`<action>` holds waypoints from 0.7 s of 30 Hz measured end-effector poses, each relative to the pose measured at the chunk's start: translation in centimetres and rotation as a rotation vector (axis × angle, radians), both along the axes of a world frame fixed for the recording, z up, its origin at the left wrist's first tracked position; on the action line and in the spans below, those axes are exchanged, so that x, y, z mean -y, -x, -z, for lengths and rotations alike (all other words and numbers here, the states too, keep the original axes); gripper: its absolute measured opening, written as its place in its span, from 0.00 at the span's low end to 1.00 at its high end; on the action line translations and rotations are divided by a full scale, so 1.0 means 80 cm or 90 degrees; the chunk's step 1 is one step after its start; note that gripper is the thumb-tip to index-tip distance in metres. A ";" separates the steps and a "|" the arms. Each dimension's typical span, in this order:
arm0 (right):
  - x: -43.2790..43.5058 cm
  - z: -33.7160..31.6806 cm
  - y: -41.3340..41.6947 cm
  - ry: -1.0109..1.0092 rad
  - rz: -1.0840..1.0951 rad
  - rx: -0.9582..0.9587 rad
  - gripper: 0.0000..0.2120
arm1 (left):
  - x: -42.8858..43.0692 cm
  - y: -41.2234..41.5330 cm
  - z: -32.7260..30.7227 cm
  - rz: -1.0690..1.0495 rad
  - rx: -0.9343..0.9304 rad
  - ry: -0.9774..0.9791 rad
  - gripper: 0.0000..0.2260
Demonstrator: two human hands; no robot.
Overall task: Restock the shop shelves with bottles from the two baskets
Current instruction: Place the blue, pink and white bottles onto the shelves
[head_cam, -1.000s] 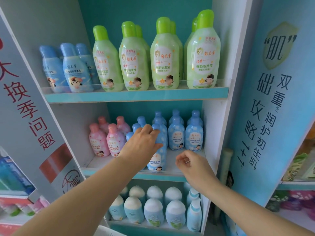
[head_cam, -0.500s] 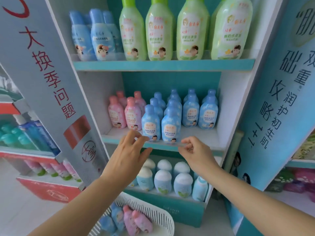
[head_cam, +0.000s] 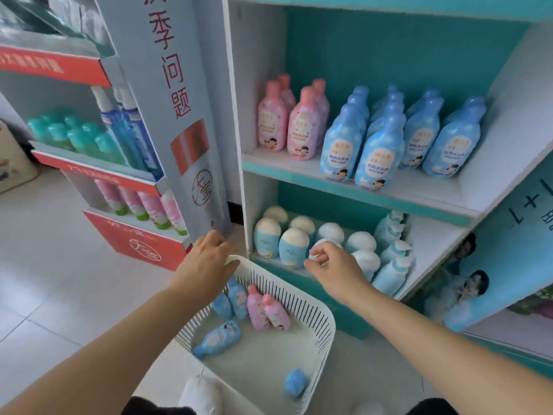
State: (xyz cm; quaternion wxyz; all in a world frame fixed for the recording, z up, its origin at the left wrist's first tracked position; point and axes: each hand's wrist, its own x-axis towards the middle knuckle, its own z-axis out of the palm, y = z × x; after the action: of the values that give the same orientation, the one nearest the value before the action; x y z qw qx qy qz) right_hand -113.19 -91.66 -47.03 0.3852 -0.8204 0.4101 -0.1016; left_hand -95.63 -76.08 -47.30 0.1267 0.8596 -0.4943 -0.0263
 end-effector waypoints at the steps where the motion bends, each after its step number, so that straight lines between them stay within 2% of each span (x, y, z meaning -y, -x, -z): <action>1: -0.002 0.005 -0.006 -0.005 -0.007 -0.012 0.12 | -0.004 -0.008 0.004 -0.008 -0.005 -0.004 0.13; 7: -0.018 0.051 -0.037 -0.013 -0.056 -0.077 0.11 | -0.022 -0.039 0.033 -0.021 -0.028 -0.017 0.13; 14: -0.031 0.137 -0.067 -0.077 -0.090 -0.153 0.09 | -0.026 -0.076 0.089 0.075 -0.086 -0.165 0.17; 18: -0.034 0.188 -0.074 -0.073 -0.113 -0.189 0.06 | -0.026 -0.094 0.130 0.080 -0.102 -0.180 0.17; 21: -0.033 0.221 -0.086 -0.078 -0.122 -0.210 0.10 | -0.024 -0.104 0.167 0.071 -0.124 -0.187 0.17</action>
State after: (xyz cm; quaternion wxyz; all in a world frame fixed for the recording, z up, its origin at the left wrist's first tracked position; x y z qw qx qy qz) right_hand -106.30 -89.04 -64.70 0.3702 -0.8361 0.3933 0.0962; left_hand -87.31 -74.14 -60.65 0.0455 0.8335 -0.5175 -0.1882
